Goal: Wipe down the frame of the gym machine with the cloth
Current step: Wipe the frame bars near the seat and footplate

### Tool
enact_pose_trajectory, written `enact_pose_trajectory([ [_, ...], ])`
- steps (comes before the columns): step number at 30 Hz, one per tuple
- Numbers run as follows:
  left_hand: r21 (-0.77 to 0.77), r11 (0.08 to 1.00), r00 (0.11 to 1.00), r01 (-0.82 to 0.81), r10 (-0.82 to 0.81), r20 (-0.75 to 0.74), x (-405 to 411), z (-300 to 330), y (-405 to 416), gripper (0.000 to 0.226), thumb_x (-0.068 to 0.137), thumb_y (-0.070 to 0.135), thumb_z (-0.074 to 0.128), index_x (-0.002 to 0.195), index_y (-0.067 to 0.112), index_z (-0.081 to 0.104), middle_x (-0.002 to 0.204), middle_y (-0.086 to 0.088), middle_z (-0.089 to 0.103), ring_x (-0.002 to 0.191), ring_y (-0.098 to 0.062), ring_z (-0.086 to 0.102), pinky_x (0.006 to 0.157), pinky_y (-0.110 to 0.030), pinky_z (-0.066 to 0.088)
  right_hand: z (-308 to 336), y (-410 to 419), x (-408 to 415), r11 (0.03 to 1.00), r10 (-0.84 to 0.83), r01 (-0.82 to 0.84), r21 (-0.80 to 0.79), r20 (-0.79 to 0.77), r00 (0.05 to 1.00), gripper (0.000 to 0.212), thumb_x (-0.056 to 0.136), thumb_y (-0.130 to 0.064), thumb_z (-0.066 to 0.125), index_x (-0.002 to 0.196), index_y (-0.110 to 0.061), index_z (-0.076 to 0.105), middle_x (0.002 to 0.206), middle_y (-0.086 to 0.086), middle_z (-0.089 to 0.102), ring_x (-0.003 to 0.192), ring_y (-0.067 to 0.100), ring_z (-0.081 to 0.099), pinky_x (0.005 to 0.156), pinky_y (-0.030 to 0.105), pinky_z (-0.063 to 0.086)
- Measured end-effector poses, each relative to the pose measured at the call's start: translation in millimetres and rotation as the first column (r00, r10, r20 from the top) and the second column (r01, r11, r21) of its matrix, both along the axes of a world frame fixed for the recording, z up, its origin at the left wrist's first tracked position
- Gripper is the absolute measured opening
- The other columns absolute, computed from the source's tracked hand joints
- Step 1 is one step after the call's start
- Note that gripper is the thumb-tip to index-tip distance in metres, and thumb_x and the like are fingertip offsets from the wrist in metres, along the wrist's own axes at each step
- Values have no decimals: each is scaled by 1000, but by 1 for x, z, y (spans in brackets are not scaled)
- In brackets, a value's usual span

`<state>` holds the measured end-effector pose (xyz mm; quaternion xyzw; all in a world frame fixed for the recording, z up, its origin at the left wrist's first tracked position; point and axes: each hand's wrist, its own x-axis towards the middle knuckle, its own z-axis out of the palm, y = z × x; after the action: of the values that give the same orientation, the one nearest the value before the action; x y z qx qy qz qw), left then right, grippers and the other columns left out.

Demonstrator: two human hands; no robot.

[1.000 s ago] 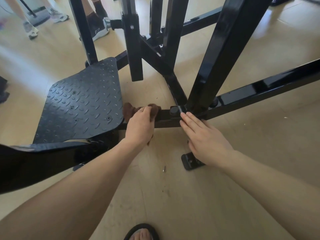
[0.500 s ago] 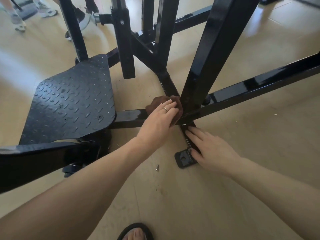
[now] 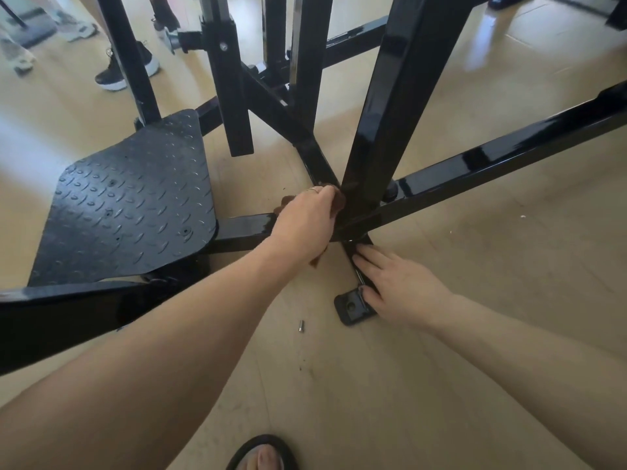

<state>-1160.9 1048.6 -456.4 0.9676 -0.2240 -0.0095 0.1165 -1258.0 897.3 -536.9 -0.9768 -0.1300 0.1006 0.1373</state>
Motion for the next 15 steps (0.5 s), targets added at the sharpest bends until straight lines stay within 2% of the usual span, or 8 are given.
enact_pose_trajectory([
  [2,31,999,999,16,-17,29,-6,-2,-1,34,103,17,55,137,15,56,134,-2,61,124,-22,59,109,-34,45,1,0,0,1000,-9,9,0,-1,1000,61,106,-41,39,163,-21,24,170,-2,17,155,15,20,121,33,32],
  [4,89,990,991,110,-117,68,-18,-5,8,43,101,16,58,144,16,53,152,-1,50,145,-19,41,122,-33,27,3,0,1,999,-31,31,20,25,999,57,106,-40,41,160,-21,32,168,-3,25,151,15,28,117,33,36],
  [5,95,983,985,155,-162,62,-20,-5,12,45,101,15,58,146,17,52,156,0,46,149,-17,35,124,-32,22,4,0,3,999,-42,41,30,37,998,56,106,-39,41,158,-21,36,166,-4,29,149,15,32,116,33,38],
  [6,80,982,984,174,-177,30,-18,-3,15,45,101,15,58,146,18,52,155,0,47,149,-16,36,124,-32,24,5,0,5,998,-46,44,36,42,998,54,105,-39,42,156,-21,39,164,-4,34,147,15,36,116,33,39],
  [8,-2,994,992,105,-105,-73,-6,6,14,39,103,15,55,141,19,56,139,1,59,133,-18,54,112,-30,41,6,3,11,998,-42,40,42,50,998,53,105,-37,43,155,-20,42,159,-3,41,144,16,40,116,34,40],
  [10,-97,994,977,-43,22,-210,13,16,5,33,106,15,49,138,19,58,116,4,60,108,-15,61,87,-22,51,6,5,15,998,-46,43,41,63,997,52,105,-36,42,154,-19,44,155,-2,45,141,17,42,116,33,40],
  [13,-212,962,948,-171,102,-303,47,15,-10,35,108,11,42,138,20,58,116,3,60,100,-13,59,58,-9,45,6,9,17,998,-52,50,33,71,996,52,105,-36,39,154,-18,44,153,-1,46,140,19,43,116,33,39],
  [15,-286,922,928,-262,160,-336,63,11,-19,35,108,9,42,137,18,59,117,0,61,96,-13,57,48,-4,43,4,10,19,998,-51,48,28,86,995,51,105,-35,37,152,-17,45,150,0,48,136,20,45,114,34,41],
])
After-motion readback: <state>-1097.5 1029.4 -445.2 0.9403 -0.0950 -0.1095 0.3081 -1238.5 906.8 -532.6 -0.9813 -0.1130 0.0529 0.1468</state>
